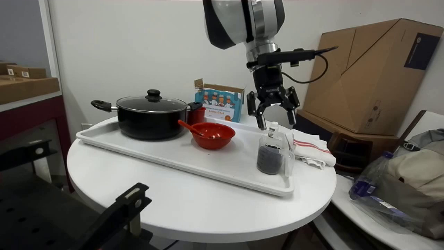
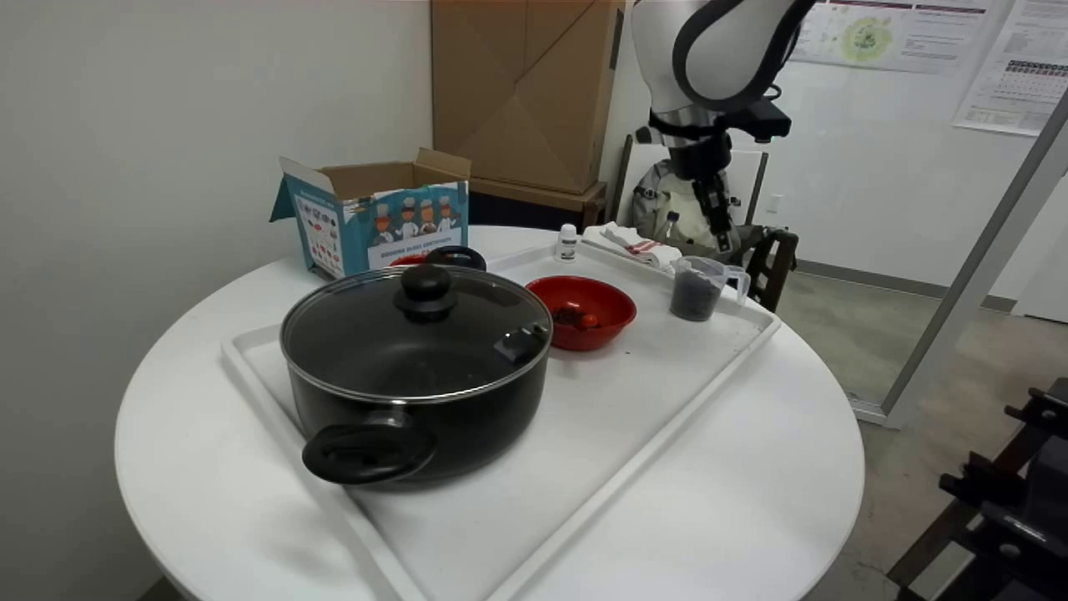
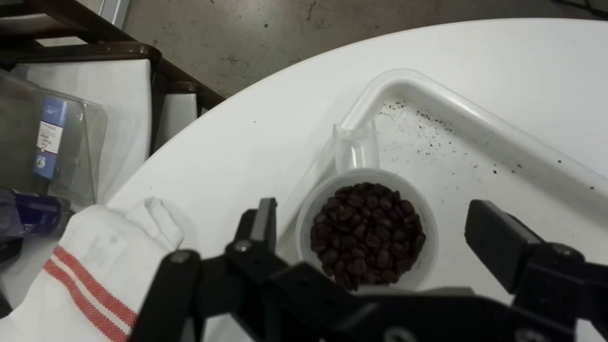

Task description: Pour some contents of the jug into the bowl

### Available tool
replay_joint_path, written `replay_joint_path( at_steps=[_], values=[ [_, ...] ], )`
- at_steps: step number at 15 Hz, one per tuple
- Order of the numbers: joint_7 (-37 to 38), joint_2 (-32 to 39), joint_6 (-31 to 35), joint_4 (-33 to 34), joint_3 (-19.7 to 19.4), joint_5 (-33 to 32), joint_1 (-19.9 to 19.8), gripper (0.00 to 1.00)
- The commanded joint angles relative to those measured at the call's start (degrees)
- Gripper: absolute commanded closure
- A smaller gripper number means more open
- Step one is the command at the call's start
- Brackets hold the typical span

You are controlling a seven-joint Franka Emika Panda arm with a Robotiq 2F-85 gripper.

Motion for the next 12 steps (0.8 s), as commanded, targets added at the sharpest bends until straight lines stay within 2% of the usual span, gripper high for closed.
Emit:
replay_joint_path(
  at_steps=[1, 6, 8, 10, 11, 12],
  values=[
    [2.9, -8.1, -0.8, -7.1, 0.8, 6.8, 1.4, 0.00],
    [10.0, -15.7, -8.1, -10.6, 1.9, 21.8, 4.2, 0.00],
    [13.7, -19.8, -8.5, -13.3, 2.1, 26.7, 5.1, 0.00],
    [16.3, -26.4, -5.3, -18.8, 2.1, 30.7, 5.5, 0.00],
    [13.6, -18.7, -7.7, -11.7, 1.3, 27.8, 6.2, 0.00],
    [14.5, -21.1, -7.3, -13.4, 1.3, 29.0, 6.4, 0.00]
  ],
)
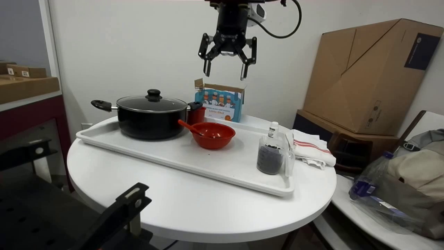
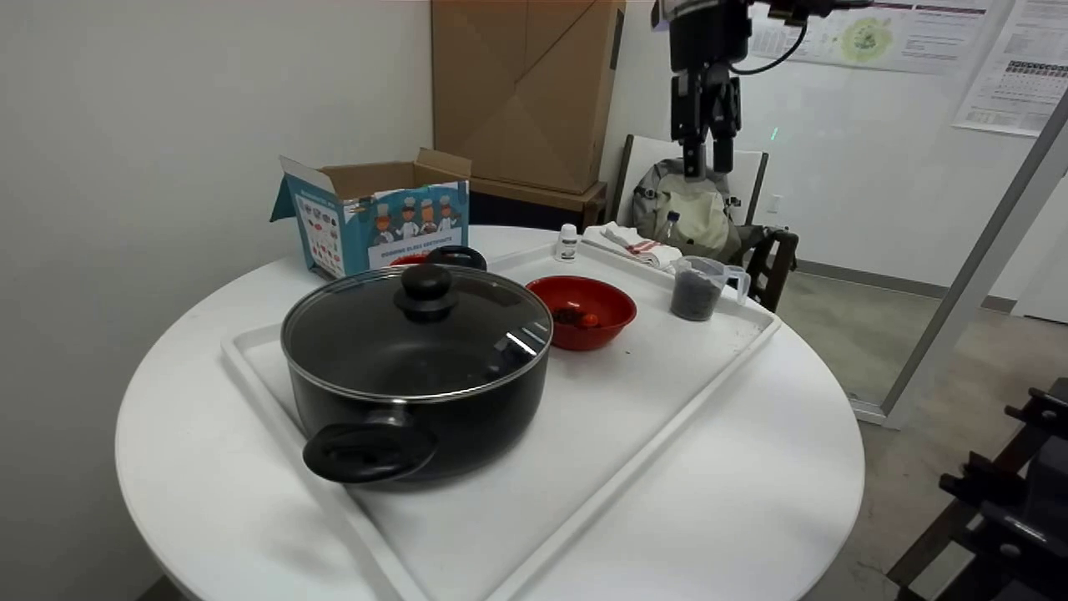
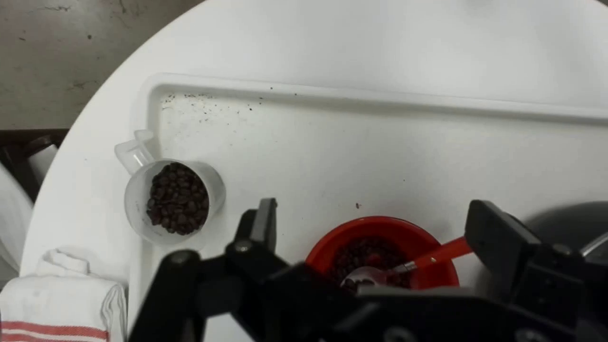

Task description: Pour some contents of the jug into the bowl

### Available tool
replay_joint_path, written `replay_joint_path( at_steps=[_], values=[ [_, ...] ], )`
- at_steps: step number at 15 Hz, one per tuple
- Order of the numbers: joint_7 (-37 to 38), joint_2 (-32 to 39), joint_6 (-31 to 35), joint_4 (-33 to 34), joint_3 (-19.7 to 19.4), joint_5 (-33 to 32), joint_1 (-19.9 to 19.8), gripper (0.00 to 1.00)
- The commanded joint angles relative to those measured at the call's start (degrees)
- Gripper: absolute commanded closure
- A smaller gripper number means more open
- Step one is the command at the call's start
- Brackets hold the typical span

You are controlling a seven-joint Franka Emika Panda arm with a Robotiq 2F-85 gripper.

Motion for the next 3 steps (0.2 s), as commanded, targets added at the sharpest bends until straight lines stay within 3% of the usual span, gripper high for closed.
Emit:
replay_joint_path(
  at_steps=[1, 3],
  values=[
    [0.3, -1.9, 0.0, -1.3, -0.9, 0.8, 0.9, 0.00],
    [0.6, -4.0, 0.2, -3.2, -1.0, 1.1, 0.9, 0.00]
  ],
)
